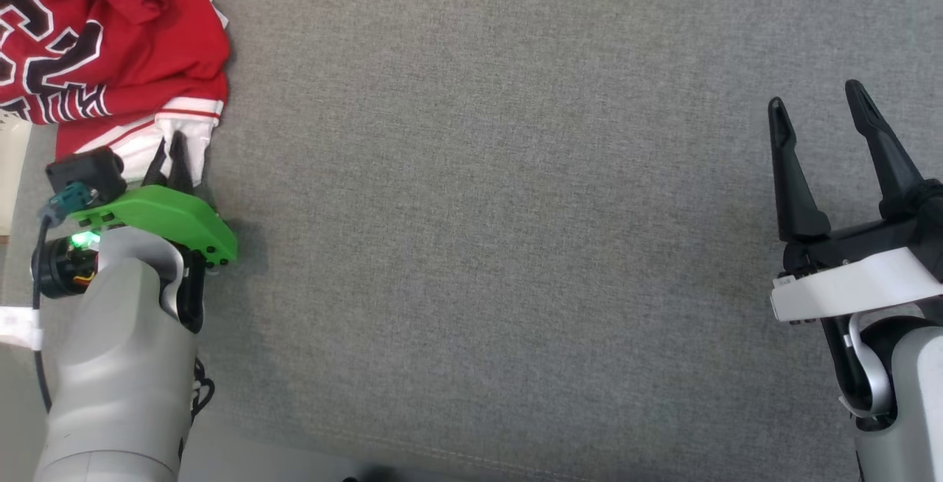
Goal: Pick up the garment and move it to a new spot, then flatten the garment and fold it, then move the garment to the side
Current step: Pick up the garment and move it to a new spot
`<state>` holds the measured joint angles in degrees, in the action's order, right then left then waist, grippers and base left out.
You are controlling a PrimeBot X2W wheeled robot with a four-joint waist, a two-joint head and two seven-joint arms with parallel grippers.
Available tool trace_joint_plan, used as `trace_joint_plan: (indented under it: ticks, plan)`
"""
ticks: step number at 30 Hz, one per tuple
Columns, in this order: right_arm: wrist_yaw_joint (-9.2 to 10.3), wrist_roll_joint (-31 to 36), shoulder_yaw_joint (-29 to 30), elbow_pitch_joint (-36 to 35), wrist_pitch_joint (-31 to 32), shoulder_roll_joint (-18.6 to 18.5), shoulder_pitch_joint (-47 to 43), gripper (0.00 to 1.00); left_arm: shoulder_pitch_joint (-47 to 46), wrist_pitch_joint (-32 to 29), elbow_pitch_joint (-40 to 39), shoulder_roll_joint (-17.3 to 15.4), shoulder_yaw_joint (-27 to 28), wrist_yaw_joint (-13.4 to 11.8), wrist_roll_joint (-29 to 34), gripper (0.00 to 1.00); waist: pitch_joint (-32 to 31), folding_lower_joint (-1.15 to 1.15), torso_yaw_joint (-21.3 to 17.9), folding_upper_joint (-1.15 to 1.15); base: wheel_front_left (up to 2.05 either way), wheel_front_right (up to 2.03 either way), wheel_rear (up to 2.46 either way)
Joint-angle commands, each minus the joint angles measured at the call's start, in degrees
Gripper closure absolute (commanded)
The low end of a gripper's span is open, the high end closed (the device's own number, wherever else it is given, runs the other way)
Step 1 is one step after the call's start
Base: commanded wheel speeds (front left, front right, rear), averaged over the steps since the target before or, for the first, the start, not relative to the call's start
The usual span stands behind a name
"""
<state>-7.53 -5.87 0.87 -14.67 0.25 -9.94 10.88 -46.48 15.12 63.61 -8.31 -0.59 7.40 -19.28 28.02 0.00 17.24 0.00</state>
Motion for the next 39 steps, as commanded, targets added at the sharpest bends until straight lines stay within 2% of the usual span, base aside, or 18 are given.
trace_joint_plan:
  ticks: [1, 11, 18, 22, 27, 31, 39]
  plan:
    - [0.09, -0.09, -0.09, 0.54, -0.68, 0.24, -0.38, 0.00, 1.40, -0.05, -2.76, -1.74, 0.86, 0.00, -0.04, 1.00, -3.16, 0.00, 0.17, 0.00, 0.00, 0.00, 0.00]
    - [0.09, -0.49, -1.59, 3.82, -3.48, 2.26, -2.79, 0.00, 12.09, -0.01, -25.51, -3.65, 6.73, -3.00, 3.78, 1.00, -12.65, 0.00, -1.62, 0.00, 0.00, 0.00, 0.00]
    - [0.09, -0.85, -2.05, 4.98, -4.79, 3.39, -5.07, 0.00, 20.16, 0.00, -40.03, -1.91, 7.09, -3.80, 6.16, 1.00, -17.54, 0.00, -3.32, 0.00, 0.00, 0.00, 0.00]
    - [0.09, -1.12, -2.46, 5.26, -5.30, 4.49, -6.23, 0.00, 25.46, 0.00, -48.11, -0.18, 6.30, -4.50, 7.10, 1.00, -19.19, 0.00, -5.83, 0.00, 0.00, 0.00, 0.00]
    - [0.09, -1.55, -3.25, 5.93, -5.91, 5.19, -6.51, 0.00, 30.00, -1.27, -55.64, 1.79, 3.25, -4.61, 7.67, 1.00, -20.32, 0.00, -10.21, 0.00, 0.00, 0.00, 0.00]
    - [0.09, -1.46, -3.55, 6.27, -6.06, 5.36, -6.59, 0.00, 30.82, -3.24, -58.66, 2.96, -0.51, -3.61, 7.64, 1.00, -20.42, 0.00, -13.99, 0.00, 0.00, 0.00, 0.00]
    - [0.09, -2.26, -2.79, 6.76, -7.01, 6.05, -6.62, 0.00, 25.17, -5.42, -57.23, 4.68, -12.59, -1.15, 7.17, 1.00, -17.67, 0.00, -23.16, 0.00, 0.00, 0.00, 0.00]
